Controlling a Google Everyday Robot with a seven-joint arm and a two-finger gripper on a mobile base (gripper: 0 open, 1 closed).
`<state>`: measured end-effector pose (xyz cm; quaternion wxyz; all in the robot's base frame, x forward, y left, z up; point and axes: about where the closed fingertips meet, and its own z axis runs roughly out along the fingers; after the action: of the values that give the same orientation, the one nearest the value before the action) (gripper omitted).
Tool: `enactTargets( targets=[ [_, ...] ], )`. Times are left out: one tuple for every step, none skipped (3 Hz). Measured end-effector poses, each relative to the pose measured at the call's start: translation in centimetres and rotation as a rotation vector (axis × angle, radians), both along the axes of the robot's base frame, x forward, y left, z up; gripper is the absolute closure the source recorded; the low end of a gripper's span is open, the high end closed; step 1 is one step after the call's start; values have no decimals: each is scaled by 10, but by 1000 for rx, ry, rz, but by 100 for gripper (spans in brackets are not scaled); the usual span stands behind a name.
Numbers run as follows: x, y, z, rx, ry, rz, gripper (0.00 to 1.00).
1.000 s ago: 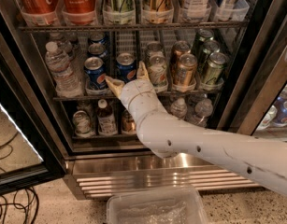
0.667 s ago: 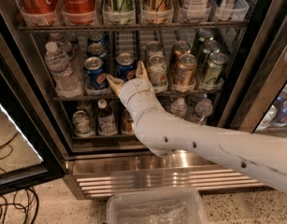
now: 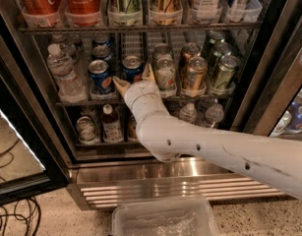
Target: Pick pepsi can from middle shelf of fridge
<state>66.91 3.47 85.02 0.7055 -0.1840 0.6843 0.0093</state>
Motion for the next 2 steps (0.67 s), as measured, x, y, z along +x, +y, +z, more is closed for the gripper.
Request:
enactTargets(
  targets=[
    [5,-1,0,1,-10,-22,31],
    [8,-1,0,-2,-13,-34,50]
  ],
)
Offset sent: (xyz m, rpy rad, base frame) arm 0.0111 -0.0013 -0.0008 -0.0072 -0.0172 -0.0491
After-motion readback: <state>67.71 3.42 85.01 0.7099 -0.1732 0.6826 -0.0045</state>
